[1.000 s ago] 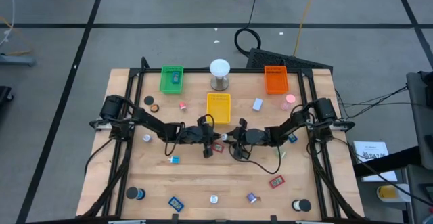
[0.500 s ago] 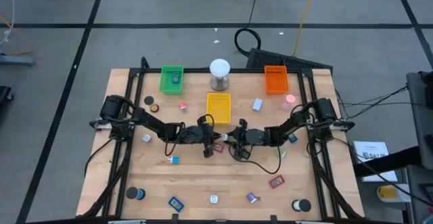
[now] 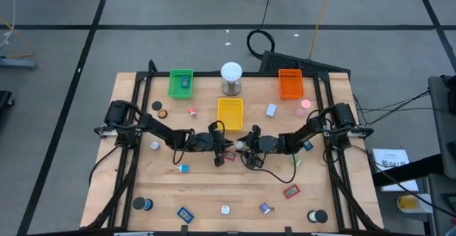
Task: Pick & Place Office items
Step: Put the top green charger adapter into the yellow bin
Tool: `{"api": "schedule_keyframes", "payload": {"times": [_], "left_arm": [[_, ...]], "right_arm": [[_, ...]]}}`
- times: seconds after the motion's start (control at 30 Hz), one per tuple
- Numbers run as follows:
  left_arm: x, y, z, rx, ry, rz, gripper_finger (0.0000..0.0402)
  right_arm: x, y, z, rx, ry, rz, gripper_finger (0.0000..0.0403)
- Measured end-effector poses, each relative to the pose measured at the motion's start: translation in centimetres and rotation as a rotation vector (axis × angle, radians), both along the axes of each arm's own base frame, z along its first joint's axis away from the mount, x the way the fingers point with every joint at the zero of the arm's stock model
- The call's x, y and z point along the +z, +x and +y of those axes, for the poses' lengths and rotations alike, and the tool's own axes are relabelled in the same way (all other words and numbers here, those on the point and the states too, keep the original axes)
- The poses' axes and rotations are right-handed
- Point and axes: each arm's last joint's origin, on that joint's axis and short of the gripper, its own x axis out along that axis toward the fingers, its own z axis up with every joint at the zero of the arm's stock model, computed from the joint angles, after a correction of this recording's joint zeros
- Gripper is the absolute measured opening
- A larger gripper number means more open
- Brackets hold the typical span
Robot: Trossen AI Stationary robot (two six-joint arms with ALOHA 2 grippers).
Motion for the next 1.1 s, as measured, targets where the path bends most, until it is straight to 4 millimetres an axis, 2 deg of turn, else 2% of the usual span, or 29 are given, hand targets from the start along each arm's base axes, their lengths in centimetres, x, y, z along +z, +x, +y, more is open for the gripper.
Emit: {"api": "schedule_keyframes", "payload": {"times": [0.17, 0.33, 0.47, 0.57, 0.63, 0.8, 0.93, 1.0, 1.1], "left_arm": [[2.1, -1.0, -1.1, -0.038, 0.068, -0.011, 0.0037], [3.2, -3.7, -0.9, -0.008, 0.071, -0.096, 0.0037], [2.9, -6.4, -0.5, -0.007, 0.031, -0.186, 0.0037], [2.5, -8.2, -0.2, -0.015, -0.002, -0.217, 0.0037], [2.1, -9.3, 0.0, -0.007, -0.027, -0.220, 0.0037], [1.4, -10.5, 0.3, 0.021, -0.065, -0.205, 0.0037], [1.2, -10.7, 0.4, 0.034, -0.049, -0.195, 0.0037], [1.2, -10.7, 0.4, 0.030, -0.036, -0.189, 0.0037], [1.2, -10.7, 0.5, 0.048, 0.000, -0.184, 0.0037]], "right_arm": [[1.3, -0.5, -0.3, -0.068, -0.041, 0.040, 0.0240], [3.9, -1.0, -0.4, -0.102, -0.032, 0.024, 0.0238], [6.3, -1.8, -0.5, -0.106, -0.027, 0.041, 0.0229], [8.2, -1.9, -0.6, -0.126, -0.012, 0.144, 0.0212], [9.4, -1.6, -0.8, -0.167, 0.022, 0.251, 0.0192], [12.1, 0.0, -1.0, -0.240, 0.117, 0.453, 0.0121], [12.6, 1.5, -1.6, -0.251, 0.215, 0.542, 0.0067], [12.6, 2.3, -1.8, -0.256, 0.266, 0.579, 0.0059], [12.0, 2.9, -2.0, -0.277, 0.292, 0.652, 0.0075]]}}
